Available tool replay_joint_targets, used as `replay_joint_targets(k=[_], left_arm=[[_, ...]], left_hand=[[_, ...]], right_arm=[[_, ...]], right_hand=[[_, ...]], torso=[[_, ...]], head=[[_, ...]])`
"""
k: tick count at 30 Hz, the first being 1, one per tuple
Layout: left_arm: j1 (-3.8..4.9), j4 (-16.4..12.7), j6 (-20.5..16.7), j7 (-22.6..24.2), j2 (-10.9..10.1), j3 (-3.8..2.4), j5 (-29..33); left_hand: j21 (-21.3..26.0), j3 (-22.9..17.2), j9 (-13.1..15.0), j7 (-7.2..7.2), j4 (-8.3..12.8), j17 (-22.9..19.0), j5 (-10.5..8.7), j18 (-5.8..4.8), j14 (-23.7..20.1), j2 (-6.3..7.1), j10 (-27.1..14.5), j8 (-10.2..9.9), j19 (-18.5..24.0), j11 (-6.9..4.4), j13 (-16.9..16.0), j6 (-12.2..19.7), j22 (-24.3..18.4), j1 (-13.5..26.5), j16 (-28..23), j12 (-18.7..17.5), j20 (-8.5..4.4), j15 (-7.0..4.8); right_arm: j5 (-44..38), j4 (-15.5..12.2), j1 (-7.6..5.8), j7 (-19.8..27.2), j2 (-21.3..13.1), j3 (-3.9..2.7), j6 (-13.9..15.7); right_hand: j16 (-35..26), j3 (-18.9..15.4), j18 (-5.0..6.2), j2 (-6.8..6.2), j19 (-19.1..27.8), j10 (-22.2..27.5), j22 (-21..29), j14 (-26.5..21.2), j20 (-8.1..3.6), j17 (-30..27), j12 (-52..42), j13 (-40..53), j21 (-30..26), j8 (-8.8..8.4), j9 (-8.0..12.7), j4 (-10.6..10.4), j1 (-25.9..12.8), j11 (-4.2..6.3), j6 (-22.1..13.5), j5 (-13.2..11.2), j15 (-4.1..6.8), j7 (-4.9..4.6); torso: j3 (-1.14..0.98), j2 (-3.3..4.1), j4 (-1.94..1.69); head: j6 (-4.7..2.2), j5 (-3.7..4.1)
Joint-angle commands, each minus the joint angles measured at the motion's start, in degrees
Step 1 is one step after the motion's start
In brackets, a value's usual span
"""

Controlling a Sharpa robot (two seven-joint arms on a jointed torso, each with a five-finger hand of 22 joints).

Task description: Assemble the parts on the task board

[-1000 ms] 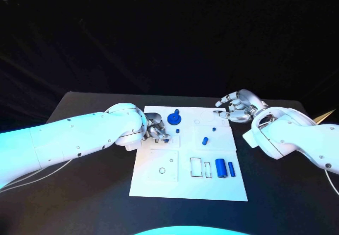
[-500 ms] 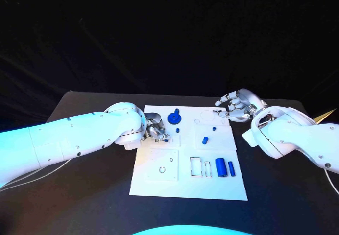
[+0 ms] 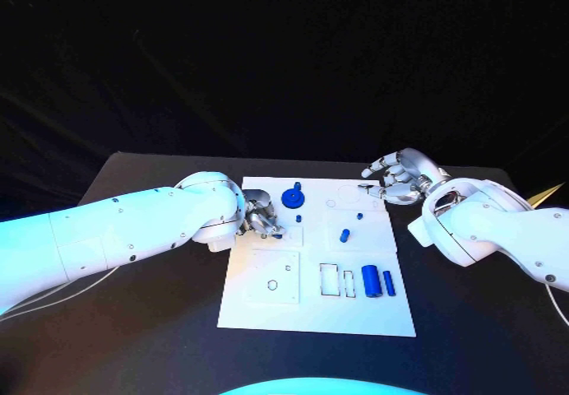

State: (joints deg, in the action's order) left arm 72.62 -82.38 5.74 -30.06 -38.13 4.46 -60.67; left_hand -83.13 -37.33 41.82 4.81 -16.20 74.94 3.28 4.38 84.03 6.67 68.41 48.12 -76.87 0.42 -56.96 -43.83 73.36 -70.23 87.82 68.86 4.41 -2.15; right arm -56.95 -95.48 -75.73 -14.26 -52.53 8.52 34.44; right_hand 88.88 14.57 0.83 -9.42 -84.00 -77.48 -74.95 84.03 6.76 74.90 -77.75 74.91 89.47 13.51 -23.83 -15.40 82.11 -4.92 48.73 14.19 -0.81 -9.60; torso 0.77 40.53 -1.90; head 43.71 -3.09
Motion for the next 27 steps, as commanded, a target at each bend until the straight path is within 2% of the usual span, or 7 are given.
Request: replay_joint_targets(k=[1, 12, 21, 27], left_arm=[[-0.07, 0.04, 1.21, 0.09, 0.01, 0.06, -0.28], [-0.07, 0.16, 1.39, 0.08, 0.20, 0.06, -0.26], [-0.05, 0.53, 1.79, 0.05, 0.50, 0.06, -0.07], [-0.04, 0.85, 1.83, 0.04, 0.69, 0.07, 0.03]], left_hand=[[-0.10, -9.35, 4.86, -0.41, 9.04, 11.52, 0.13, -0.55, 4.42, -0.15, 0.38, 0.31, 0.11, 0.02, -0.08, -0.15, -0.06, 0.33, 0.18, 0.35, -0.31, -0.49], [-0.18, -9.85, 5.01, -0.46, 9.26, 11.82, 0.09, -0.60, 4.56, 0.03, 0.68, 0.47, -0.07, -0.02, -0.33, -0.33, 0.16, 0.87, 0.36, 0.58, -0.35, -0.52], [-0.33, -10.61, 5.29, -0.93, 9.49, 12.57, 0.09, -0.68, 4.92, 0.63, 1.12, 0.90, -0.47, -0.40, -0.02, -1.43, 0.58, 3.25, 0.78, 0.46, -0.55, -0.83], [-0.41, -10.50, 5.30, -1.20, 9.32, 12.82, 0.02, -0.74, 5.04, 1.07, 1.65, 0.87, -0.73, -0.61, -0.13, -2.01, 0.84, 5.17, 0.91, 0.53, -0.74, -1.04]], right_arm=[[-1.07, -0.02, 0.05, 0.49, 0.04, 0.00, -0.59], [-1.09, -0.03, 0.07, 0.46, -0.03, 0.00, -0.54], [-1.09, -0.09, 0.07, 0.40, -0.16, 0.00, -0.53], [-1.09, -0.13, 0.07, 0.38, -0.22, 0.00, -0.53]], right_hand=[[-0.22, 0.33, -0.65, -0.43, -5.65, -0.19, -14.60, 5.08, -0.34, 11.41, -0.13, 2.34, -0.14, 0.18, 0.00, -0.03, -0.11, 0.08, -0.36, 0.28, 0.29, -0.12], [-0.22, 0.33, -0.65, -0.43, -5.65, -0.19, -14.60, 5.08, -0.34, 11.41, -0.13, 2.34, -0.14, 0.18, 0.00, -0.03, -0.11, 0.08, -0.36, 0.28, 0.29, -0.12], [-0.22, 0.33, -0.65, -0.43, -5.65, -0.19, -14.60, 5.08, -0.34, 11.41, -0.13, 2.34, -0.14, 0.18, 0.00, -0.03, -0.11, 0.08, -0.36, 0.28, 0.29, -0.12], [-0.22, 0.33, -0.65, -0.43, -5.65, -0.19, -14.60, 5.08, -0.34, 11.41, -0.13, 2.34, -0.14, 0.18, 0.00, -0.03, -0.11, 0.08, -0.36, 0.28, 0.29, -0.12]], torso=[[-0.02, 0.02, 0.00], [-0.05, 0.04, 0.03], [-0.07, 0.00, 0.07], [-0.09, 0.03, -0.03]], head=[[0.02, -0.03], [0.11, -0.03], [0.27, 0.03], [0.36, 0.05]])
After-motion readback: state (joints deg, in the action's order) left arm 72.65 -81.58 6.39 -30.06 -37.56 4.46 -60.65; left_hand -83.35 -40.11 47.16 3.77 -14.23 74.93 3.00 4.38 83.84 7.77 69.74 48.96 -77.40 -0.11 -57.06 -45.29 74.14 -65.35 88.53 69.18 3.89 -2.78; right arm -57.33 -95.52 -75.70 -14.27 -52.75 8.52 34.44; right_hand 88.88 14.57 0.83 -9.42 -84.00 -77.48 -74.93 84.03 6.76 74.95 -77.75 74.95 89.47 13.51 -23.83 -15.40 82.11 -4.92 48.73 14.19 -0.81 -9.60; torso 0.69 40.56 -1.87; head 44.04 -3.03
